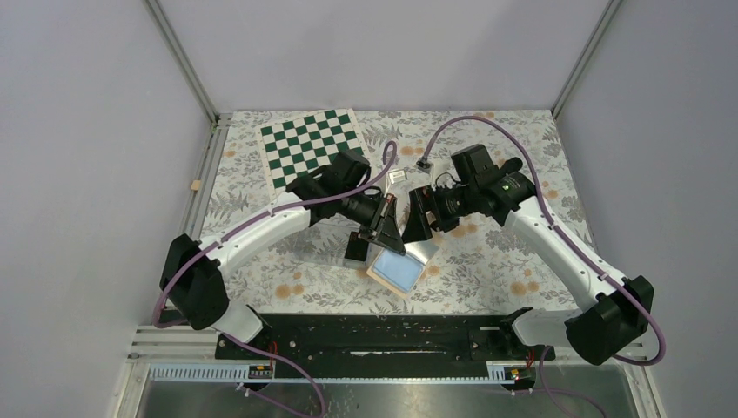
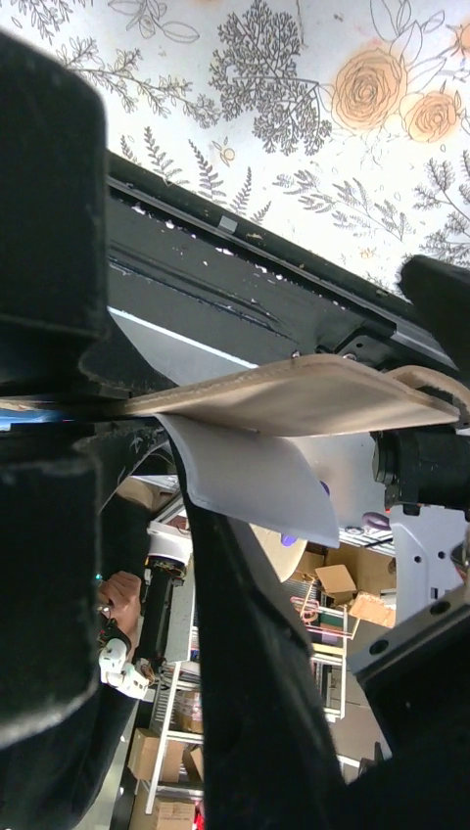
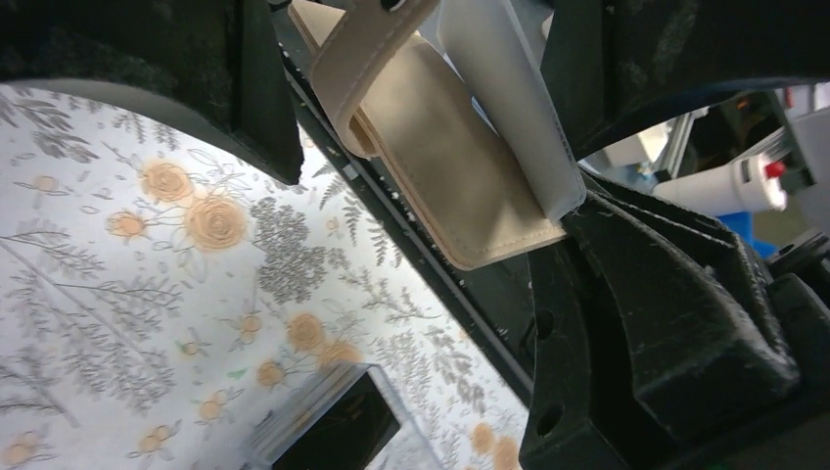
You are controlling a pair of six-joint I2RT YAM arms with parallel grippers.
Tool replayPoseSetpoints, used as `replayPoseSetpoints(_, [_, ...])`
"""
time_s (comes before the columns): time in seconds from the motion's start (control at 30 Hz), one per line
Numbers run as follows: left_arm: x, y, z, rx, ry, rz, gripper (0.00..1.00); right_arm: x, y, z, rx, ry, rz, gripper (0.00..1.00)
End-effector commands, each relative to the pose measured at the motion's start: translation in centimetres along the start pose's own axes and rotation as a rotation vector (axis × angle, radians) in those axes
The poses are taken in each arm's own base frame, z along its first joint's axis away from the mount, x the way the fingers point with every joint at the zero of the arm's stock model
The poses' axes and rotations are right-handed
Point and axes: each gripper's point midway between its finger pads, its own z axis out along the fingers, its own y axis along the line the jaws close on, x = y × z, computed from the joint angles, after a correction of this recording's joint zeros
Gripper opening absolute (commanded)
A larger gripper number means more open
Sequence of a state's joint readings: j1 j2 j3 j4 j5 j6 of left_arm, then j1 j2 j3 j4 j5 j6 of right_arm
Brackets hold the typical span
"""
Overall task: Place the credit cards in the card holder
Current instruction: Open the card holder at the center of the board.
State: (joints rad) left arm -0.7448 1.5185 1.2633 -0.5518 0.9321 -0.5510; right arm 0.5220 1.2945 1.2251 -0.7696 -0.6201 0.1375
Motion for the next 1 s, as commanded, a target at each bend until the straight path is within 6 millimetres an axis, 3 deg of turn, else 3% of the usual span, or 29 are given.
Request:
replayPoseSetpoints(0.0, [-1.1,-3.5,-1.4,0.092,-0.072,0.148,0.00,1.7,3.6,-0.5,-0.214,0.044,-0.018,0.84])
replayPoseSetpoints(0.13, [-1.2,-3.5,-1.3,0.090,-0.079,0.148,0.00,2.6,4.1,-0.6,-0.256,0.065,0.001,0.59])
replayPoseSetpoints(0.23, [-1.4,-3.0,-1.3,0.071,-0.092,0.147,0.00,2.8,4.5,-0.6,-0.285,0.077,0.014,0.27])
replayPoseSetpoints(0.3, [-1.4,-2.7,-1.3,0.054,-0.102,0.145,0.06,2.9,4.7,-0.6,-0.299,0.087,0.027,0.00])
replayPoseSetpoints(0.47, [-1.7,-1.0,-1.6,-0.054,-0.134,0.143,0.45,2.6,4.5,-0.8,-0.294,0.075,0.047,0.00])
replayPoseSetpoints(0.6, [-2.6,1.7,-2.8,-0.258,-0.203,0.148,0.64,1.4,2.7,-0.9,-0.256,0.008,0.132,0.00])
replayPoseSetpoints(0.8, [-4.1,4.1,-5.9,-0.506,-0.317,0.142,0.77,-0.1,-2.0,-0.8,-0.167,-0.109,0.317,0.00])
replayPoseSetpoints(0.97, [-4.6,3.8,-7.1,-0.547,-0.368,0.156,0.80,-0.5,-5.3,1.0,-0.099,-0.148,0.445,0.00])
